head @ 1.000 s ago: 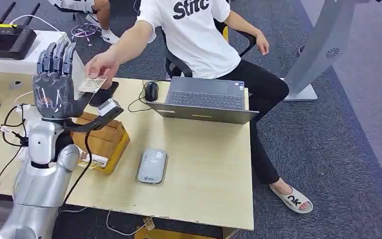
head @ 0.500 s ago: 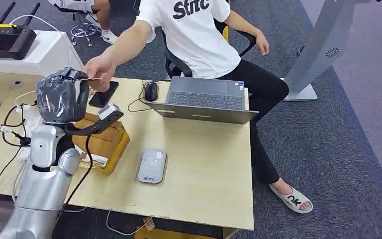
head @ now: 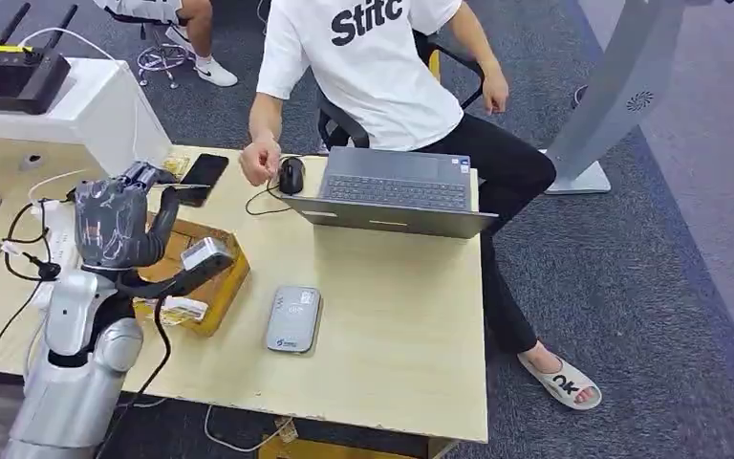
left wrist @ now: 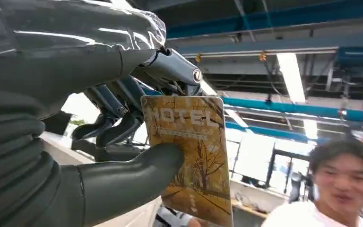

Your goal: Pass the card to the sensor for recognition and then transmit it.

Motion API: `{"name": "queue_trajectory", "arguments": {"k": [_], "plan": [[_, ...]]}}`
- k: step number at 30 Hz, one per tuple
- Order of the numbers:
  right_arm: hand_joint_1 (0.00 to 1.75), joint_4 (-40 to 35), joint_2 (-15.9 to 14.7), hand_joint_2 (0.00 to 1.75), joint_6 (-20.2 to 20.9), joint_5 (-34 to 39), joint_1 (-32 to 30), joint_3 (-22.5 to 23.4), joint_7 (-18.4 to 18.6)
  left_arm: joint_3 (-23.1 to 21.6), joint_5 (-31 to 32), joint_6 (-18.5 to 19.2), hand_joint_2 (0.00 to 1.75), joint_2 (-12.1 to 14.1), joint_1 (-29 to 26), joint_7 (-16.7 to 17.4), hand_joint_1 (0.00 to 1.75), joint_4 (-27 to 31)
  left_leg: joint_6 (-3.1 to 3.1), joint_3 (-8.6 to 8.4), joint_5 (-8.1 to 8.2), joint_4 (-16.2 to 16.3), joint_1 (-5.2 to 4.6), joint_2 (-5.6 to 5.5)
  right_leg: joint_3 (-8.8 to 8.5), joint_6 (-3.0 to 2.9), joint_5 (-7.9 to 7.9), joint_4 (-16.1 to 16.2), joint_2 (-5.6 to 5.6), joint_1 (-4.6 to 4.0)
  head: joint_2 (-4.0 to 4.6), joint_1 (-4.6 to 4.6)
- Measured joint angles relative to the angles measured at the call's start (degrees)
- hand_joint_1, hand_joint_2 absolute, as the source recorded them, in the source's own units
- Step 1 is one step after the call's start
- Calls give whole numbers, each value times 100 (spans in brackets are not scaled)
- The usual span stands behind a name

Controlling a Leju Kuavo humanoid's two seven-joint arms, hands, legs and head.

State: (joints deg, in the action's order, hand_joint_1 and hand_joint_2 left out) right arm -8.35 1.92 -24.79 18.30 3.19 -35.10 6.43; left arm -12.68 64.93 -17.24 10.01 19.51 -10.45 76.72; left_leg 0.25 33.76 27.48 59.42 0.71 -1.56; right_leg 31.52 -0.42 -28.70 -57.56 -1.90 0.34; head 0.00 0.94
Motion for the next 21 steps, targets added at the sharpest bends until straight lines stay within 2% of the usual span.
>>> {"name": "queue_trajectory", "arguments": {"k": [6,15,21], "plan": [[0,9,37,175,-17,103,-30,0,-2,-57,-360,465,175,258,-478,-26,175,607,-1,-1,1,-2,0,2,1,0,0,0,-1,0,0,0],[0,15,72,175,-24,149,-35,4,-26,-98,-426,537,175,450,-1004,-11,175,826,-1,0,1,-1,0,1,2,0,0,0,0,0,0,0],[0,15,81,175,-26,157,-35,4,-44,-100,-336,658,175,463,-1226,203,175,837,-1,1,1,-1,-1,3,3,0,0,0,-2,1,0,2]]}}
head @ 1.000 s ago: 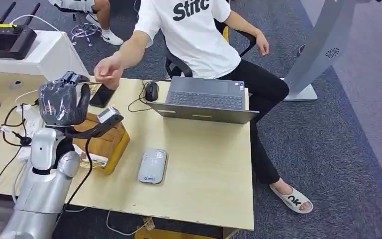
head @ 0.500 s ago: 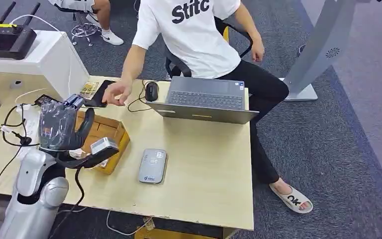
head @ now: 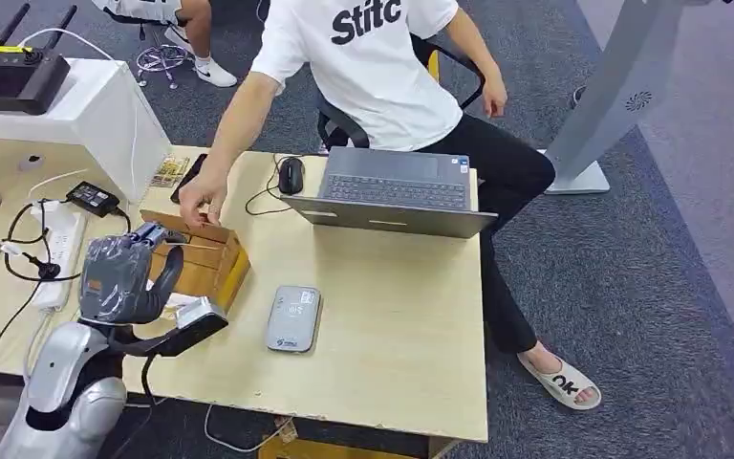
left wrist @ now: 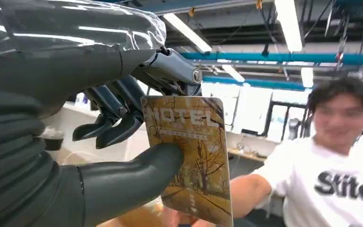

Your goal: Pass the card to the sensor for recognition and then transmit it.

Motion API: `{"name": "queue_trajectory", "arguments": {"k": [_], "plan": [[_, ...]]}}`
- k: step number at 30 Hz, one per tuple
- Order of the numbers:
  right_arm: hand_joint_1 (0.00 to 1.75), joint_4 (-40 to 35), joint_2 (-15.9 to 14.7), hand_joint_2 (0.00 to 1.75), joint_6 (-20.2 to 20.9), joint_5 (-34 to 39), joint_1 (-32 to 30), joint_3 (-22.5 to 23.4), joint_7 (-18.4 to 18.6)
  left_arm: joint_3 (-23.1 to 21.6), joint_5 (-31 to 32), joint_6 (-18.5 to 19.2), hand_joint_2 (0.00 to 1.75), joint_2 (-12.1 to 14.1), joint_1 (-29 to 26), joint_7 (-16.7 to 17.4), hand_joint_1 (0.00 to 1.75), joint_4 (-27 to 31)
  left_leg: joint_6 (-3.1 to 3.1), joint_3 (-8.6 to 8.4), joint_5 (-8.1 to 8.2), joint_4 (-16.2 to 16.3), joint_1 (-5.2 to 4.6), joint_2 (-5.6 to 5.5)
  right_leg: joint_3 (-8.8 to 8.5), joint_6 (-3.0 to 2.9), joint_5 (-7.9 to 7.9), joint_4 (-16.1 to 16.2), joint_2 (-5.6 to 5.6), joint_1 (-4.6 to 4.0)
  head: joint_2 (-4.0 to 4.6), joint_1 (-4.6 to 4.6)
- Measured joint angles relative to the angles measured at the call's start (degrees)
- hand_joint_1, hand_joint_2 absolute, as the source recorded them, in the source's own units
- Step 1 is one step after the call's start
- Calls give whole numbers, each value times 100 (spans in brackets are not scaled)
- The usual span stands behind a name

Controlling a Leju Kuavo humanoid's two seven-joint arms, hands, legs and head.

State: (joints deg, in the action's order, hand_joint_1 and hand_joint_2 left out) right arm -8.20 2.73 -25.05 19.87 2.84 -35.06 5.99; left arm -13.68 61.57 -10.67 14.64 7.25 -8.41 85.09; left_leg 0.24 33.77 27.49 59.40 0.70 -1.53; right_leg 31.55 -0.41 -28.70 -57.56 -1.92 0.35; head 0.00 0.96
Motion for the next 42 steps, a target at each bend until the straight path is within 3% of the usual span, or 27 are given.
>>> {"name": "queue_trajectory", "arguments": {"k": [6,9,15,28,42], "plan": [[0,0,28,175,7,-18,5,-13,55,-33,620,-441,175,-96,-322,275,175,-336,0,0,0,0,1,-2,3,0,-1,1,2,0,0,0],[0,0,28,175,28,-81,15,-96,107,-46,760,-636,175,-287,-284,280,175,-698,0,0,0,0,0,-4,1,0,-1,1,5,0,0,-2],[0,0,28,175,46,-173,34,-230,136,-125,931,-719,175,-652,22,164,175,-1277,3,0,-2,2,-1,-5,-2,2,2,1,6,1,0,-2],[0,-2,28,175,129,-275,82,-446,214,-494,1121,-789,175,-1178,593,157,175,-2024,2,1,-2,2,-1,-7,0,1,1,1,6,1,0,0],[0,-4,31,175,146,-304,84,-540,236,-654,1108,-800,175,-1300,664,181,175,-2380,3,2,-2,2,-1,-6,0,1,1,1,5,1,0,-2]]}}
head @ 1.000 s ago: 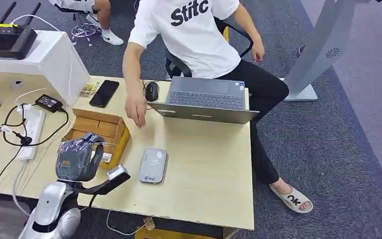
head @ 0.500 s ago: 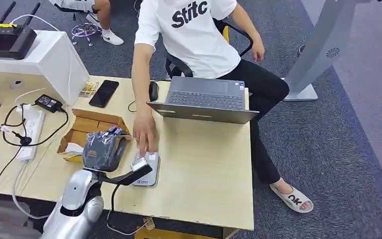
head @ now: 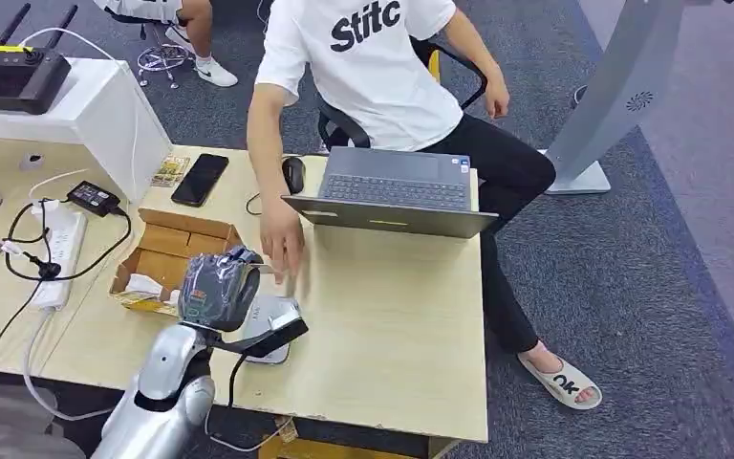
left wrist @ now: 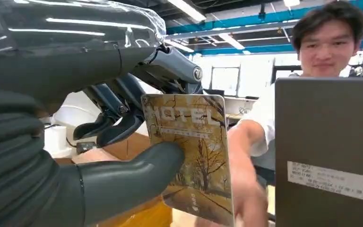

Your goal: Pass the card to the sensor for recognition and then transmit it.

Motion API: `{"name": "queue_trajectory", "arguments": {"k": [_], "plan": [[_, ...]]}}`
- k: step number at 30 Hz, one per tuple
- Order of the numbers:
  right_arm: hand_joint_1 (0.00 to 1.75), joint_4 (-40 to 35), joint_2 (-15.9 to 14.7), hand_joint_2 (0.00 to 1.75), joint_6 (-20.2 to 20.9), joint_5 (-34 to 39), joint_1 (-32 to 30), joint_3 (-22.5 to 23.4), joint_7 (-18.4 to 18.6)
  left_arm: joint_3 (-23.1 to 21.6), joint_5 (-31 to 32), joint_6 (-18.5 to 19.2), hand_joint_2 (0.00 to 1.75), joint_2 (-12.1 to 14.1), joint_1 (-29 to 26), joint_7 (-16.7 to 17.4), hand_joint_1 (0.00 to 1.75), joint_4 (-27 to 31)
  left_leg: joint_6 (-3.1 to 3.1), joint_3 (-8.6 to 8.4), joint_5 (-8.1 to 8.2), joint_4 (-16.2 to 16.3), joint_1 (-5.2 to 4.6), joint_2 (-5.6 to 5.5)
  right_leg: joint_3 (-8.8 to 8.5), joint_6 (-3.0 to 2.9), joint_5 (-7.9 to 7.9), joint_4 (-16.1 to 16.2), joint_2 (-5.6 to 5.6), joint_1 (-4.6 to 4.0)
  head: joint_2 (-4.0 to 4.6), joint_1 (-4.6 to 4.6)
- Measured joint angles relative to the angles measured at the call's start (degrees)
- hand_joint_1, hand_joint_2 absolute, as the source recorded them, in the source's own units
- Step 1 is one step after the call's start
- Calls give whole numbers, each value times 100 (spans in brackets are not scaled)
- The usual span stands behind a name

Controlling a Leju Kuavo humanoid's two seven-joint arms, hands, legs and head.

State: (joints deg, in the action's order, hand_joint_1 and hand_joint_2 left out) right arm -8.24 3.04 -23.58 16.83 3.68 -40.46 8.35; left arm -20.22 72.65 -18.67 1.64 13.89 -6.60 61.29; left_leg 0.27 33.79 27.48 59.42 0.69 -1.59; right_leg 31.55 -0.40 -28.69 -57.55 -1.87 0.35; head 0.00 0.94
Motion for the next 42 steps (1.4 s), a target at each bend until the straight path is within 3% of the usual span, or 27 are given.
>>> {"name": "queue_trajectory", "arguments": {"k": [35,42], "plan": [[0,0,48,175,83,-4,1,-79,24,-24,-98,22,175,-52,-359,-77,175,-841,0,2,0,-1,0,-2,0,0,-1,0,3,0,0,0],[0,0,57,175,85,-17,0,-140,63,-24,24,-116,175,-39,-364,109,175,-872,0,2,0,-1,0,-2,-1,0,0,0,3,0,0,0]]}}
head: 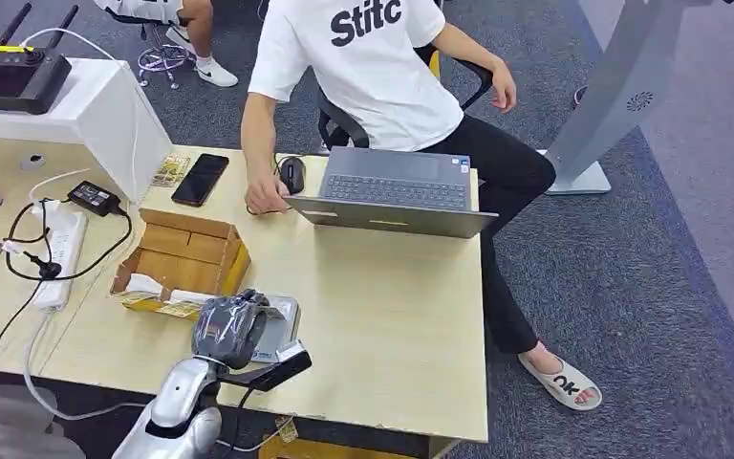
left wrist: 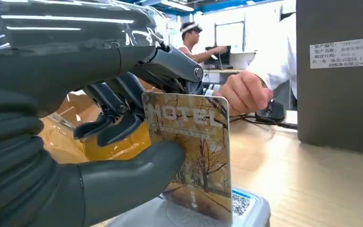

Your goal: Pass the card to the sensor for recognition and then transmit it.

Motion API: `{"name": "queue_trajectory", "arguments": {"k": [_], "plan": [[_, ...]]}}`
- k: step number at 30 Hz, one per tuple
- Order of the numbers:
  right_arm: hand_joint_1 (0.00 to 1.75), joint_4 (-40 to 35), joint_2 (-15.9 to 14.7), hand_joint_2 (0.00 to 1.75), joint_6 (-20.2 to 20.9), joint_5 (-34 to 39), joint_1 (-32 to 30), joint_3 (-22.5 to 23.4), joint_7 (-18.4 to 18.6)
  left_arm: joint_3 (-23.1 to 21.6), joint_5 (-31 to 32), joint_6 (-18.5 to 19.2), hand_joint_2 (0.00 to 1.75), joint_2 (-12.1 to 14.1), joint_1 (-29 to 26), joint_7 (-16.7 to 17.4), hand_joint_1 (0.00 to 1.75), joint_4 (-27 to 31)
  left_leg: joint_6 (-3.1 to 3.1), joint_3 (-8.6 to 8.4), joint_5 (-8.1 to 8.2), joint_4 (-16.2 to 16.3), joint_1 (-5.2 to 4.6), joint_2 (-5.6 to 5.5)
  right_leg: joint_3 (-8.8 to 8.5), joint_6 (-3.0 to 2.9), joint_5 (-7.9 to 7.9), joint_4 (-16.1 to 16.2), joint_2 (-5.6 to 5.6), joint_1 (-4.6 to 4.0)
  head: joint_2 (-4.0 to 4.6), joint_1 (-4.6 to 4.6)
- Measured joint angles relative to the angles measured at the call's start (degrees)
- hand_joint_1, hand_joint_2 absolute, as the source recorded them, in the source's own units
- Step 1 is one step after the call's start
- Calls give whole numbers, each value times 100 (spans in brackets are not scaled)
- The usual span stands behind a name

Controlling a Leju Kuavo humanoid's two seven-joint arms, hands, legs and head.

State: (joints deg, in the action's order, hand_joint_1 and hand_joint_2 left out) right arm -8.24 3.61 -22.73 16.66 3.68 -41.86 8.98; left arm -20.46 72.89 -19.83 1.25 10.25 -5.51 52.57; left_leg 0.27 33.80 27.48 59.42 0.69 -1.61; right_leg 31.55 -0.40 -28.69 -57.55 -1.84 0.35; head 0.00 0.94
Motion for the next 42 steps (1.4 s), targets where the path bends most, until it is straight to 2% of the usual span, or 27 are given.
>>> {"name": "queue_trajectory", "arguments": {"k": [5,9,14,19,23,27,28,29,36,40,41,42], "plan": [[0,2,2,175,-26,68,-7,-2,-4,2,-33,-4,175,278,192,131,175,274,-1,1,-1,0,4,0,2,-1,1,-1,0,-3,0,0],[0,4,0,175,-26,94,-11,-2,-33,46,-53,336,175,638,600,183,175,777,-3,0,-4,0,6,-4,2,-2,1,-3,4,-5,0,2],[0,4,2,175,-13,98,-13,-4,-66,133,131,524,175,1087,1203,175,175,1309,-5,1,-7,0,5,-4,0,-2,2,-5,2,-5,0,2],[0,4,2,175,2,61,-3,-42,-59,164,520,608,175,1433,1682,240,175,1589,-4,1,-7,0,4,-4,0,-2,2,-5,4,-4,0,0],[0,4,0,175,0,2,1,-124,-11,164,925,614,175,1608,2014,374,175,1578,-5,0,-7,0,4,-4,1,-2,2,-5,4,-4,0,0],[0,2,0,175,-2,-35,7,-181,22,162,935,597,175,1615,2258,443,175,1491,-5,0,-8,1,4,-1,3,-3,4,-5,-4,-4,0,0],[0,2,0,175,-4,-35,8,-184,22,162,935,597,175,1607,2299,470,24,1467,-5,0,-7,1,3,4,4,-3,4,-5,-9,-3,0,0],[0,2,0,175,-4,-35,7,-184,15,162,940,592,175,1593,2337,496,0,1445,-5,0,-7,2,3,7,6,-3,4,-5,-12,-3,0,0],[0,0,0,175,2,9,37,-190,20,162,927,267,175,1423,2434,785,0,1292,-1,1,-1,2,1,6,6,-2,1,-3,-9,-1,0,0],[0,2,0,175,-7,94,25,-188,61,164,552,112,175,1318,2398,697,0,1270,-1,0,-2,1,1,5,4,-1,2,-3,-8,-1,0,0],[0,2,0,175,-9,144,22,-188,61,164,341,254,175,1271,2367,621,0,1293,-1,0,-2,1,1,5,3,-1,2,-3,-7,-1,0,0],[0,4,0,175,-26,207,18,-184,68,164,-3,616,175,1237,2324,514,0,1372,-1,0,-3,2,1,4,3,-1,2,-3,-6,-1,0,0]]}}
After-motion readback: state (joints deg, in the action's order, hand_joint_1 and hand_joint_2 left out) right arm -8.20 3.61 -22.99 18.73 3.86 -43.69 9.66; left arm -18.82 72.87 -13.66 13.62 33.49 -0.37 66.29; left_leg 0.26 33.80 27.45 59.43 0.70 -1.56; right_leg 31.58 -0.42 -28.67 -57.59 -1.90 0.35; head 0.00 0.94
